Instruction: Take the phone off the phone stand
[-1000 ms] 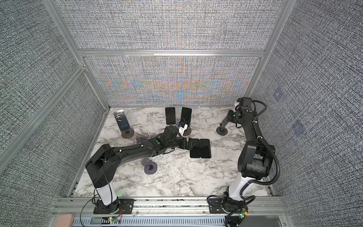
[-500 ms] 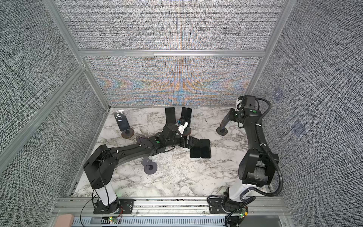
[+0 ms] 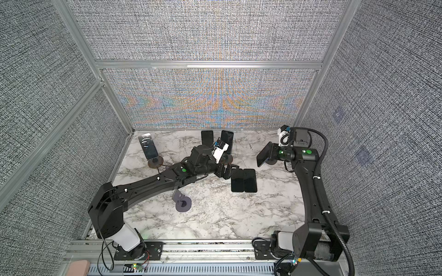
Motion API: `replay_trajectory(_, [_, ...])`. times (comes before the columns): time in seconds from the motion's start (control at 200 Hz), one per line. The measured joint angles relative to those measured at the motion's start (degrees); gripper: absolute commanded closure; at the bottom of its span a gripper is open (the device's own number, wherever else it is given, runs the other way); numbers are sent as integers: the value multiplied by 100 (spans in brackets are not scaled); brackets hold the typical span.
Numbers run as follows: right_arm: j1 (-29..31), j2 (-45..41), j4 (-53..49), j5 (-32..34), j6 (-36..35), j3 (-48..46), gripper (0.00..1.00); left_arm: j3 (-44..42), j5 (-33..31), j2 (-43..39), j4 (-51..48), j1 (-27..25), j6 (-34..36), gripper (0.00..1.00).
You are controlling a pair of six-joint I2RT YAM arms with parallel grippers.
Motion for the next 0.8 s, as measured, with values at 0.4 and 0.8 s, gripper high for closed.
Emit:
replay_trajectory(0.4, [1137, 131, -656, -1073, 35, 76, 100, 251, 197, 55, -616, -188, 1300, 1])
replay_trajectory(0.8, [1663, 328, -686, -1528, 103, 264, 100, 258, -205, 210, -573, -302, 1856, 5])
